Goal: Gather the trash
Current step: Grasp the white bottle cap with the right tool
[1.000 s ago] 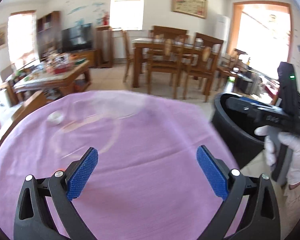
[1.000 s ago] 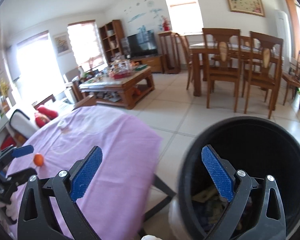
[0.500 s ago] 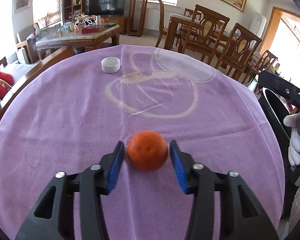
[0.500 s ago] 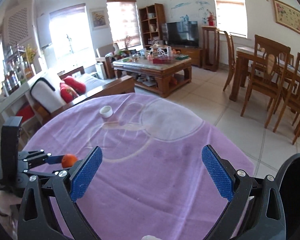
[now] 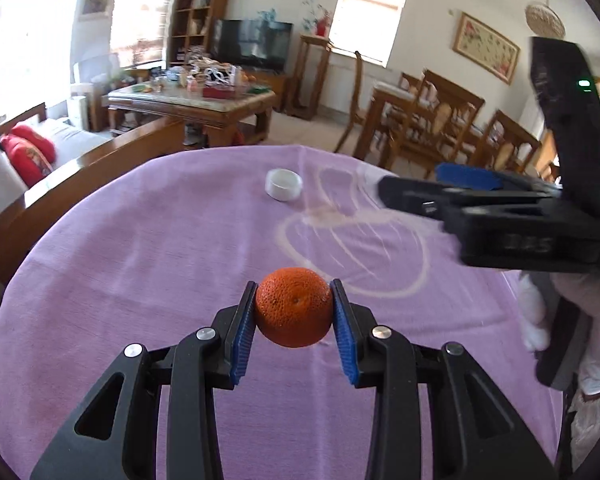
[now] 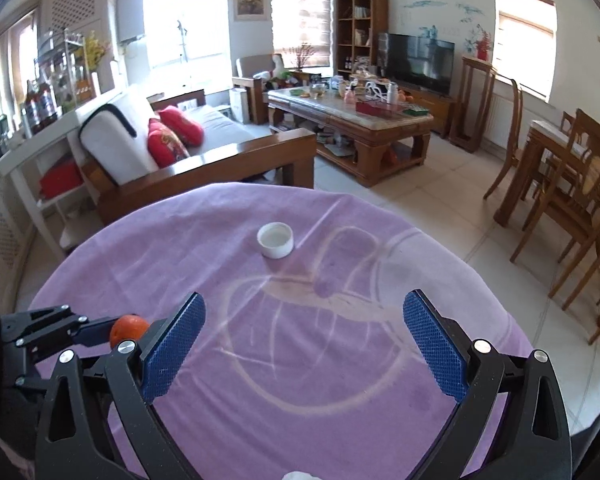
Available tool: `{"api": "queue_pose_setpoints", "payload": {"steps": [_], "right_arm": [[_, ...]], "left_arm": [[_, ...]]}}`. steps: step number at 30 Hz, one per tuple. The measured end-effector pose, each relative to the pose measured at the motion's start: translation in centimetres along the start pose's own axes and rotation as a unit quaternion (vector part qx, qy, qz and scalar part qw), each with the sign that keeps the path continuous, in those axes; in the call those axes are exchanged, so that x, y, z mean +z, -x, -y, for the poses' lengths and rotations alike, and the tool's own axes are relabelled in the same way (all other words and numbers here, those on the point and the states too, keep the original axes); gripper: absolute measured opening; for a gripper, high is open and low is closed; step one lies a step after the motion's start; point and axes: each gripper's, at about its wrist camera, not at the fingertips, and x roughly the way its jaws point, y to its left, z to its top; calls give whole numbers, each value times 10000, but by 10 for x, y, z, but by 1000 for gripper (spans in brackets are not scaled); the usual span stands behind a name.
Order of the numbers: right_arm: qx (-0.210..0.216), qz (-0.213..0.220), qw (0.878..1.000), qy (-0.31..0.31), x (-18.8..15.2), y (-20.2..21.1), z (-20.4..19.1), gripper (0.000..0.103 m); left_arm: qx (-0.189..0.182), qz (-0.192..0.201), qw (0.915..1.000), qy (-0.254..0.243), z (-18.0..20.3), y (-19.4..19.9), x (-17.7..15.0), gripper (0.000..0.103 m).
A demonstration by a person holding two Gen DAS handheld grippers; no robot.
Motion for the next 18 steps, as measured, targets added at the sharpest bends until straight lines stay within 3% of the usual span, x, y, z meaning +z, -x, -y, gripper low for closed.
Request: {"api": "queue_pose_setpoints", "payload": {"steps": [3, 10, 13, 17, 18], "right_arm": [[49, -238, 9996, 168, 20, -36, -15, 84], [-77, -713, 9973, 157, 38, -104, -20, 77], [1, -777, 9969, -89, 40, -117, -14, 68], [49, -851, 9964, 15, 40, -126, -15, 60], [76, -896, 9959, 30, 40, -129, -14, 54]], "left_arm": [[36, 118, 9997, 228, -11, 4, 1, 36], [-85, 194, 9987, 463, -21, 8, 4, 36], [-127, 189, 9986, 475, -21, 6, 6, 36], [-204, 141, 9984, 511, -23, 7, 4, 36], [-211, 133, 9984, 513, -25, 6, 4, 36]]}}
